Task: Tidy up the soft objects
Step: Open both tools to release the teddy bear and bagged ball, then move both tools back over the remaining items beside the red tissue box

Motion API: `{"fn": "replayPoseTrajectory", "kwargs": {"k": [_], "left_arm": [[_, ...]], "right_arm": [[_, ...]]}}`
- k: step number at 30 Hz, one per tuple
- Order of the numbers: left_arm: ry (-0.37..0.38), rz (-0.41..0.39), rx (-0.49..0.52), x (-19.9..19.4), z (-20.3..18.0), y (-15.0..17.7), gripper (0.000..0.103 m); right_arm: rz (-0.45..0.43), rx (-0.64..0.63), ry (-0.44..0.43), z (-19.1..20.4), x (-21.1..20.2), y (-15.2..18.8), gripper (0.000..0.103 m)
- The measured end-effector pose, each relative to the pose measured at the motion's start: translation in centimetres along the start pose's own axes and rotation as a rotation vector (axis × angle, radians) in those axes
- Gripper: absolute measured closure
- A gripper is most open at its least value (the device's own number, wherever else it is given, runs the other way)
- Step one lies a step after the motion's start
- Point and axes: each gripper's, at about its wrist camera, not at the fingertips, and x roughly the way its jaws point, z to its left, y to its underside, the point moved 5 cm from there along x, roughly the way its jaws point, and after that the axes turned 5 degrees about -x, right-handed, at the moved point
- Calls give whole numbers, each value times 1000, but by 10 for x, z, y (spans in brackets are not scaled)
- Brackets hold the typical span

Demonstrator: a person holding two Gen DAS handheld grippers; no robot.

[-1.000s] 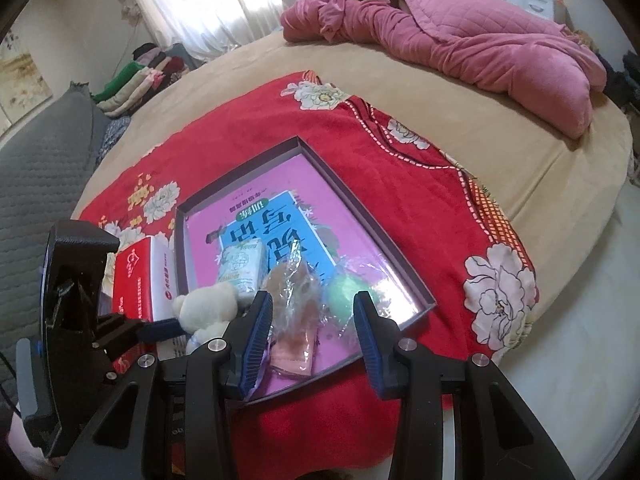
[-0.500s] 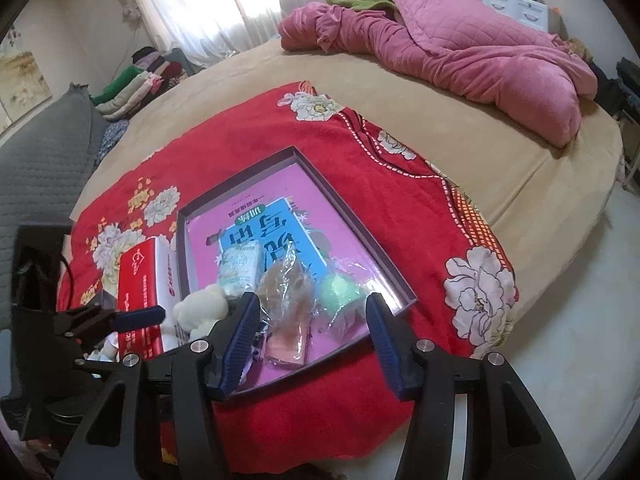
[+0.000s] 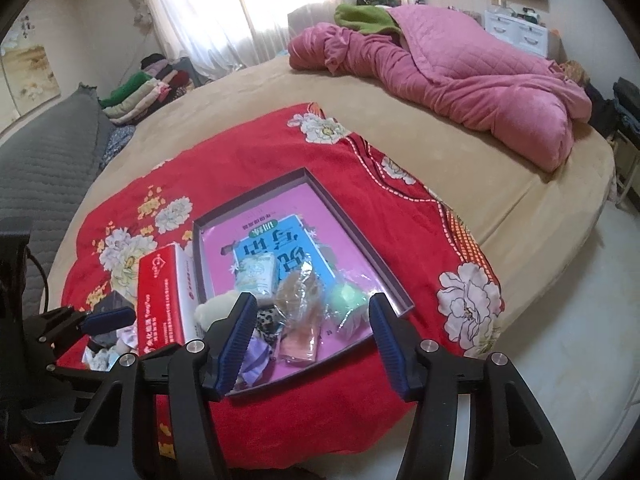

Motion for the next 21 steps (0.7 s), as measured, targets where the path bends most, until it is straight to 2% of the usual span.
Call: {"fn": "replayPoseTrajectory", "kwargs": {"k": [1,8,12,21], "left_arm": [[-1,-3,-2,-2,1,0,30],[-9,-32,-22,-21,12,11,30],[-14,-44,-37,-32,20,18,30],[-33,-75,-89,-54,48,36,30]], "right_arm": [[-6,-1,4,2,-2,0,36],[-32,-13,5,16,-17,-1,34],[-38,-27,11,25,-23,-1,29],[-86,-69,-12,52,-44,-6,29]]}}
